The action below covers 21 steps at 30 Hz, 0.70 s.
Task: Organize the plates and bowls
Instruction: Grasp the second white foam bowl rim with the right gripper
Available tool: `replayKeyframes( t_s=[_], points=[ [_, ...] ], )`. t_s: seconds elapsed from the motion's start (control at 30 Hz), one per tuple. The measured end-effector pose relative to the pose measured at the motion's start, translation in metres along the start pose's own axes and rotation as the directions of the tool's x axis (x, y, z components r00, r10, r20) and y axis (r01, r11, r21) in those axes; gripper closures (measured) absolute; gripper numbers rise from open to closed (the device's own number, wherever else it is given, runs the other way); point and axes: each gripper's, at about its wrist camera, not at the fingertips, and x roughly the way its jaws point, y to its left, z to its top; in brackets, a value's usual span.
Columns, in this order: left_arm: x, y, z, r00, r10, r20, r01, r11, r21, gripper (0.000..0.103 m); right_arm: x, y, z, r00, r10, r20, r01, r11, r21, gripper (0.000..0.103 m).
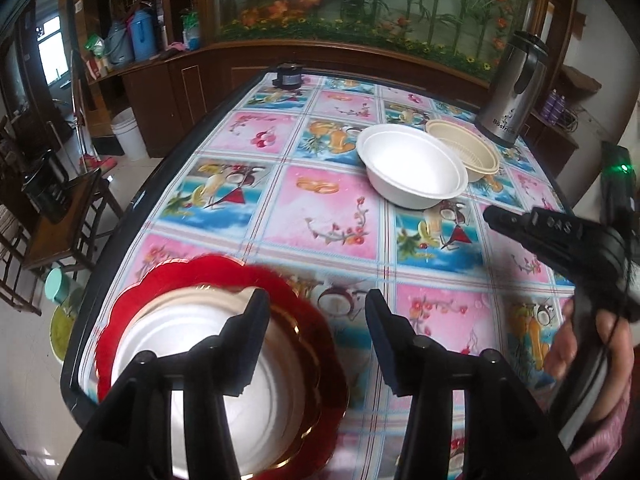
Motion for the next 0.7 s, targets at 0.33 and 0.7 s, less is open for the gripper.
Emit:
replayKeyframes(
  t_s=[0.33, 0.7],
  points=[
    [0.012, 0.015, 0.014, 1.000, 0.016, 0.004, -0.016, 1.000, 0.009, 0.052, 0.038, -0.005, 0.039, 1.000, -0.008, 0.027, 0.006, 0.998, 0.066, 0.088],
    [0.017, 0.032, 0.020, 1.000, 0.005, -0.016, -0.005, 1.000, -0.004, 0.052, 0.062, -0.007, 0.050, 0.997, -0.075, 0.014, 0.072, 0.987, 0.143, 0.088]
  ],
)
